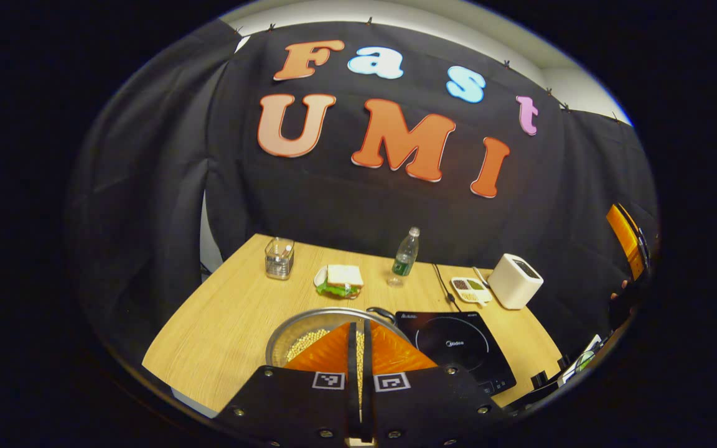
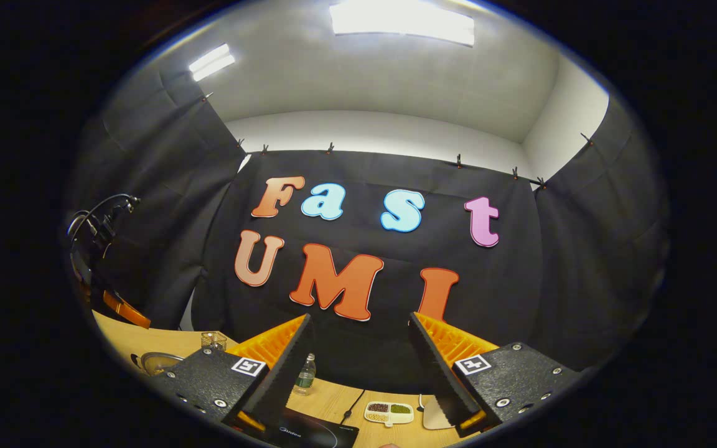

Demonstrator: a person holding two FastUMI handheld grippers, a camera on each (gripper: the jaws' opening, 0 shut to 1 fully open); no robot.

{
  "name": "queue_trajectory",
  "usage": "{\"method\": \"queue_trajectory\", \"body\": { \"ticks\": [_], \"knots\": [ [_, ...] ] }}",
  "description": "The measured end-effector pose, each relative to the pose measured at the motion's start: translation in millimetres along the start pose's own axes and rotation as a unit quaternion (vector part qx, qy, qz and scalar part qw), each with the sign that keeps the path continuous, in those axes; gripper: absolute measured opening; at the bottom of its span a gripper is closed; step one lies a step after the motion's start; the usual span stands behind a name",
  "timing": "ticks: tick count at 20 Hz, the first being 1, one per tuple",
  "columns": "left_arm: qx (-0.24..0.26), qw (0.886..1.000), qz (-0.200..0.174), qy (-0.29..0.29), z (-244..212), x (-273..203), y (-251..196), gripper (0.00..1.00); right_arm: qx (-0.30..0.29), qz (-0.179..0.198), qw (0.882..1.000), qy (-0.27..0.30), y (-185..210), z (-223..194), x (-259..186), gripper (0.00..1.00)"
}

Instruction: First push the handle of the pot to place it horizontally, then grasp the pot with both hands and set it on the induction cooktop.

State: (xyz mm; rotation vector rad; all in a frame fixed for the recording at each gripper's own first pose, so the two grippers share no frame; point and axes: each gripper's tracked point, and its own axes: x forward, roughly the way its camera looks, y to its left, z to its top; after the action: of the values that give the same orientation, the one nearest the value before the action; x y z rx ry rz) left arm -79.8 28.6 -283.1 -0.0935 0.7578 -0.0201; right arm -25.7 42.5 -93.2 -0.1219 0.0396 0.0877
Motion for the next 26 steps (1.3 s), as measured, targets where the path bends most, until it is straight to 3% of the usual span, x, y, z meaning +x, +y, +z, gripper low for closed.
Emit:
{"method": "queue_trajectory", "body": {
  "ticks": [6, 13, 26],
  "knots": [
    [-0.048, 0.993, 0.027, 0.108, -69, -4, 20, 0.02, 0.0, 0.006, 1.0, 0.011, 11, -24, 3, 0.95],
    [-0.109, 0.971, 0.044, 0.209, -135, -16, 37, 0.02, 0.006, 0.017, 0.999, 0.039, 28, -54, 8, 0.95],
    [-0.153, 0.936, 0.046, 0.314, -224, -2, 51, 0.02, 0.011, 0.036, 0.996, 0.082, 62, -92, 17, 0.95]
  ]
}}
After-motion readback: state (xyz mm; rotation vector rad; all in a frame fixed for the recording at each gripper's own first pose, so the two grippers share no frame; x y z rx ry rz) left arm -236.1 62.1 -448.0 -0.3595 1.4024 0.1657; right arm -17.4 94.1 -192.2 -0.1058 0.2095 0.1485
